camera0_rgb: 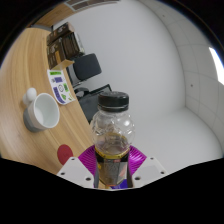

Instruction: Pour water

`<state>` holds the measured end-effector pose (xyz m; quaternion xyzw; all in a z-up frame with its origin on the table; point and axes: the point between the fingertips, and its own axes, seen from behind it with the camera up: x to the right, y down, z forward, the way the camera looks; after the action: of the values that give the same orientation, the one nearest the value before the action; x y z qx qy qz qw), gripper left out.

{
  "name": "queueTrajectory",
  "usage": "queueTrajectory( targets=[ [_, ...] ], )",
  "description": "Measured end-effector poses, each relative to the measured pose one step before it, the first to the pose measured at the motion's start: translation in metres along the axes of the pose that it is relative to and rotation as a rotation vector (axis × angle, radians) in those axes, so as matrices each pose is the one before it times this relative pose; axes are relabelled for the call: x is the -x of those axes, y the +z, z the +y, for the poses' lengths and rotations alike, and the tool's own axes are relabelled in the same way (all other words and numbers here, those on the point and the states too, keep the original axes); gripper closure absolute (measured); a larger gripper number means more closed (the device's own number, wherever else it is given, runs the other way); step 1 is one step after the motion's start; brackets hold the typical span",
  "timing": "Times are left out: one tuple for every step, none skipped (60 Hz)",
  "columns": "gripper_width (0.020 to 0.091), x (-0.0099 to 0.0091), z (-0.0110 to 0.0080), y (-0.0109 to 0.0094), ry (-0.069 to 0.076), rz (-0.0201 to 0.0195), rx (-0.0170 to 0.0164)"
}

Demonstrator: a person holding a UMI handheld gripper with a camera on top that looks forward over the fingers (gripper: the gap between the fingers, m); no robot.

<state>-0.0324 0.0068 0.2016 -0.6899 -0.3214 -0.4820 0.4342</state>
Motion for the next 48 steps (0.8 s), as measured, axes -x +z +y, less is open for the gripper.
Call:
queueTrajectory(
  targets=[
    [0.073, 0.00043, -0.00158, 0.00396, -0.041, 0.00711, -0.00141],
    [0.073, 0.00006, -0.00183, 0.00369, -0.0381, 0.00871, -0.0034],
    [0.073, 0.00149, -0.0017, 0.00467, -0.0375, 0.00765, -0.00731],
    [0.073, 0.00139, -0.00182, 0.00309, -0.0416, 0.00548, -0.00231],
    [0.0729, 0.00109, -0.00117, 0.00352, -0.0436, 0.00506, 0.00073],
    [0.0729, 0.00013, -0.00116, 0.00292, -0.0419, 0.00815, 0.00149],
    [0.0728, -0.00024, -0.00153, 0.00288, -0.0394, 0.01146, 0.00017],
    [0.0728, 0.00026, -0.00217, 0.00287, -0.0419, 0.01284, -0.00069],
    [0.0728, 0.00082, -0.00214, 0.00282, -0.0479, 0.01122, -0.00204],
    [0.0729, 0.00196, -0.00231, 0.00337, -0.0497, 0.0106, -0.0071],
    [0.0729, -0.00027, -0.00276, 0.00199, -0.0471, 0.01024, -0.00461],
    [0.0729, -0.0002, -0.00302, 0.00182, -0.0438, 0.01242, -0.00622],
    [0.0729, 0.0001, -0.00365, 0.00166, -0.0419, 0.01195, -0.0076],
    [0.0727, 0.00069, -0.00414, 0.00138, -0.0412, 0.0092, -0.01075],
    [0.0728, 0.00107, -0.00396, 0.00151, -0.0403, 0.00659, -0.011],
    [0.0727, 0.00074, -0.00311, 0.00167, -0.0367, 0.00545, -0.00848],
    [0.0726, 0.00028, -0.00161, 0.00177, -0.0331, 0.00632, -0.00305],
    [0.073, 0.00065, -0.00059, 0.00157, -0.0322, 0.0056, 0.0013],
    [0.073, 0.00091, -0.00047, 0.00301, -0.0335, 0.00153, 0.00015],
    [0.0729, 0.00077, -0.00142, 0.0017, -0.0293, -0.0007, 0.00196],
    [0.0729, 0.00055, -0.00067, 0.00182, -0.0248, 0.00061, 0.00273],
    [0.0726, 0.00074, 0.00017, 0.00141, -0.0191, 0.00153, 0.00345],
    [0.0728, 0.00135, -0.00009, 0.0014, -0.0163, -0.00058, 0.00166],
    [0.0727, 0.00151, -0.00127, 0.00057, -0.0156, -0.00203, -0.00203],
    [0.0725, 0.00094, -0.00168, 0.00042, -0.0135, -0.0026, -0.00456],
    [0.0727, 0.00172, -0.0001, 0.00117, -0.013, -0.00027, -0.00584],
    [0.0728, 0.00058, -0.0014, -0.00027, -0.0099, 0.00007, -0.00334],
    [0.0728, -0.00096, -0.00316, 0.00129, -0.0101, -0.00124, -0.00551],
    [0.0729, -0.00029, -0.00182, -0.0003, -0.0094, 0.00219, -0.00597],
    [0.0728, -0.00053, -0.00165, -0.00053, -0.0089, 0.00323, -0.00564],
    [0.0729, -0.001, -0.00137, -0.00051, -0.0075, 0.00424, -0.00529],
    [0.0729, -0.00077, -0.00111, -0.0004, -0.0054, 0.00387, -0.00385],
    [0.0729, -0.00023, -0.00065, -0.00038, -0.003, 0.00234, -0.00212],
    [0.073, -0.0001, -0.00037, 0.00019, -0.0024, -0.00029, -0.00263],
    [0.0729, 0.00077, -0.00017, -0.0001, 0.0033, -0.00239, -0.00072],
    [0.0728, 0.00057, -0.00011, -0.00022, 0.007, -0.00331, -0.00023],
    [0.0727, 0.00069, -0.00012, -0.0004, 0.0109, -0.00479, -0.00002],
    [0.0727, 0.00116, 0.00002, -0.00042, 0.0136, -0.00635, -0.00027],
    [0.0727, 0.00143, 0.00033, -0.00045, 0.015, -0.00818, -0.00081],
    [0.0728, 0.00095, 0.00038, -0.00044, 0.0177, -0.00844, -0.00034],
    [0.0727, 0.00045, 0.0005, -0.00044, 0.0211, -0.0078, -0.00148],
    [0.0727, -0.00009, 0.0008, -0.00127, 0.0223, -0.00412, -0.00224],
    [0.0728, -0.00035, -0.00004, -0.00045, 0.0265, -0.00575, -0.00454],
    [0.0728, 0.00016, 0.00053, -0.0006, 0.0281, -0.00857, -0.00376],
    [0.0728, -0.0001, 0.0011, -0.0005, 0.0325, -0.00976, -0.00287],
    [0.0729, -0.00058, 0.00132, -0.0008, 0.0394, -0.00895, -0.00202],
    [0.0728, -0.00117, 0.00146, -0.00102, 0.0461, -0.00897, -0.00242],
    [0.0729, -0.00184, 0.0016, 0.00043, 0.0474, -0.01454, -0.00834]
  ],
)
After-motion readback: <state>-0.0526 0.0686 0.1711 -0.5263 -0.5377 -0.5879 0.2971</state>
